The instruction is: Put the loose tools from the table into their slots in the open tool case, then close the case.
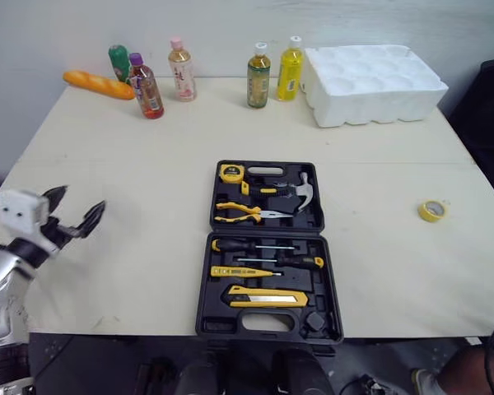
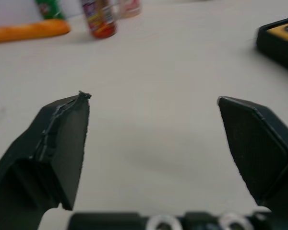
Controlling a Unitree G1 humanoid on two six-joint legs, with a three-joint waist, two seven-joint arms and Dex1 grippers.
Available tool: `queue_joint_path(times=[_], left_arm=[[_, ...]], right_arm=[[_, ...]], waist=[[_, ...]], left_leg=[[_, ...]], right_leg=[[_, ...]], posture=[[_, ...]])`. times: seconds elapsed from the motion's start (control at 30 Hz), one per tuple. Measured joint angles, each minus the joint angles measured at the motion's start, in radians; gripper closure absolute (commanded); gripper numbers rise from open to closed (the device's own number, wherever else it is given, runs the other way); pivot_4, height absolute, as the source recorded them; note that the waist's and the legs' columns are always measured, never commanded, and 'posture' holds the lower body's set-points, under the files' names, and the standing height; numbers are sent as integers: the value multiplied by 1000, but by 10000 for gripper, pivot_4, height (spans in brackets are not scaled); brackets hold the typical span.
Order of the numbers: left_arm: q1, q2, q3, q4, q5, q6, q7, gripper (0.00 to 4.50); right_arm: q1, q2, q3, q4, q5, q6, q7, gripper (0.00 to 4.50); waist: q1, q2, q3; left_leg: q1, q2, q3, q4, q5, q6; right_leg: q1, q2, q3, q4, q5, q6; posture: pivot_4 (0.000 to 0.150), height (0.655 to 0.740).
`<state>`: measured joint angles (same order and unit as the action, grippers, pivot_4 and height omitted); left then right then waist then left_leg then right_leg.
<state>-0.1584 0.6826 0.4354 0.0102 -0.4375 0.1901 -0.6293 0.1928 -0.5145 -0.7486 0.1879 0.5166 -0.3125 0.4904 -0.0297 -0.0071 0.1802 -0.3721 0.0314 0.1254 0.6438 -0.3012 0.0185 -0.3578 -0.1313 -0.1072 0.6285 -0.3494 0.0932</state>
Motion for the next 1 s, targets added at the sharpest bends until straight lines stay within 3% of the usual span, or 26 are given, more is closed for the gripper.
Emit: queue_joint_path(times=[0.2, 0.43, 0.6, 0.83, 1.0], left_arm=[[-70, -1, -142, -175, -76, 137, -73, 294], [-198, -4, -266, -336, -239, 337, -157, 294], [-214, 7, -317, -353, -286, 439, -211, 294], [-264, -48, -351, -401, -329, 465, -220, 294], [-230, -74, -406, -413, -303, 436, -235, 294]], right_arm=[[-27, -59, 43, -129, 4, 142, -4, 0], [-27, -429, 111, -226, 45, 686, 41, 0], [-72, -544, 155, -211, 57, 819, 200, 0], [-176, -726, 340, -66, 10, 877, 501, 0], [-468, -730, 562, 203, -123, 786, 638, 0]], waist=[[3, 0, 0], [4, 0, 1], [6, 0, 2], [13, -1, 2], [13, -2, 4]], left_leg=[[-1, 0, 0, 0, 1, 1], [-2, 0, 0, 1, 1, 3], [-3, 0, 1, 2, 3, 3], [-4, -1, 1, 3, 3, 4], [-4, -1, 3, 5, 4, 4]], right_leg=[[0, 1, 0, 0, 0, 0], [0, 2, 0, -2, 1, 1], [-1, 3, 0, -1, 1, 1], [0, 2, 0, -3, 1, 2], [-1, 2, 1, -2, 1, 2]], posture=[[1500, 7400], [1500, 7400], [1500, 7400], [1500, 7400], [1500, 7400]])
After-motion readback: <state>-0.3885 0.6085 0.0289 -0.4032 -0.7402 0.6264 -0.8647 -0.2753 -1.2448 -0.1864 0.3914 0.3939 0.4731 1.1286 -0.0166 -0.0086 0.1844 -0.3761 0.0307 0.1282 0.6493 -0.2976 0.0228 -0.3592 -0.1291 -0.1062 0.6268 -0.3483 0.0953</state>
